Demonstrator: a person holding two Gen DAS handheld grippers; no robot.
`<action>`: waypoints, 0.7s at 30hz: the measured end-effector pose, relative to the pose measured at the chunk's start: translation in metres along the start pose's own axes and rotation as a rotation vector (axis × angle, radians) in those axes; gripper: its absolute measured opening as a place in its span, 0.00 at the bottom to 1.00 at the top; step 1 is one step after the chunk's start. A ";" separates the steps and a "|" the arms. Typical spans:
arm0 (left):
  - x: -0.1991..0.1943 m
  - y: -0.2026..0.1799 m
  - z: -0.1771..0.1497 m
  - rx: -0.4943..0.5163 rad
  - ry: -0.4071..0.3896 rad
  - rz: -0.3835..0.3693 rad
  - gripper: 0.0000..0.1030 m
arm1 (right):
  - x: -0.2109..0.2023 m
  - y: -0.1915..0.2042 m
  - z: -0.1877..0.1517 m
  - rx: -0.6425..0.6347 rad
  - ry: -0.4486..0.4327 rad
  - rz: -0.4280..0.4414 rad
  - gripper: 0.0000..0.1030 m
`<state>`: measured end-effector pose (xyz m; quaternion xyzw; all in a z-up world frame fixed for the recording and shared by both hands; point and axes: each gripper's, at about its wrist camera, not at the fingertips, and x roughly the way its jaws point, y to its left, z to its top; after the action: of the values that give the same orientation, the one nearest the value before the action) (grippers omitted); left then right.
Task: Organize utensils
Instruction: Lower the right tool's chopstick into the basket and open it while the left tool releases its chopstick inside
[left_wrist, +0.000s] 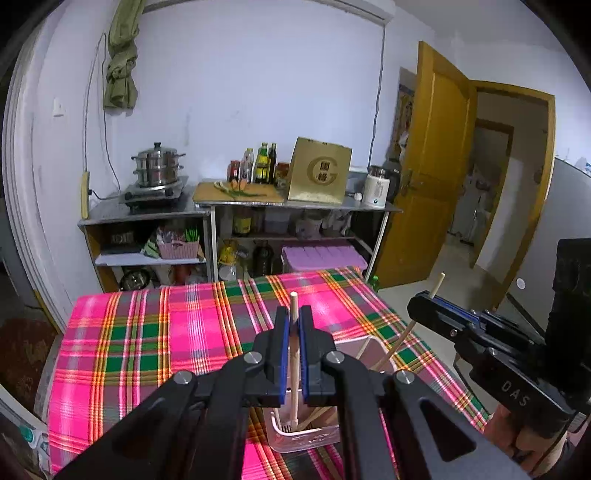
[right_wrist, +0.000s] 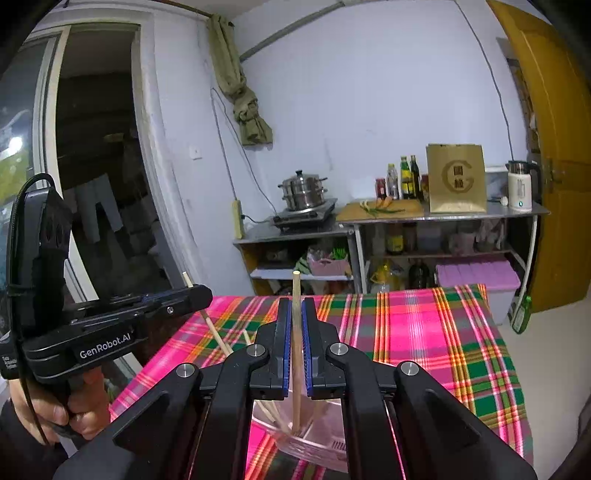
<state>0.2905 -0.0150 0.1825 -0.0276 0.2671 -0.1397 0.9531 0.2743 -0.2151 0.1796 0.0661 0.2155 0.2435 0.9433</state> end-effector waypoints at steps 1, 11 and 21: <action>0.003 0.001 -0.002 -0.002 0.004 0.000 0.05 | 0.004 -0.001 -0.002 0.002 0.005 -0.001 0.05; 0.027 0.006 -0.019 -0.015 0.042 -0.003 0.05 | 0.027 -0.009 -0.029 0.014 0.049 0.002 0.05; 0.036 0.003 -0.034 0.001 0.082 -0.003 0.06 | 0.036 -0.013 -0.042 0.008 0.105 0.003 0.05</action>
<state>0.3028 -0.0216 0.1346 -0.0220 0.3060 -0.1424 0.9411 0.2901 -0.2081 0.1248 0.0574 0.2657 0.2472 0.9301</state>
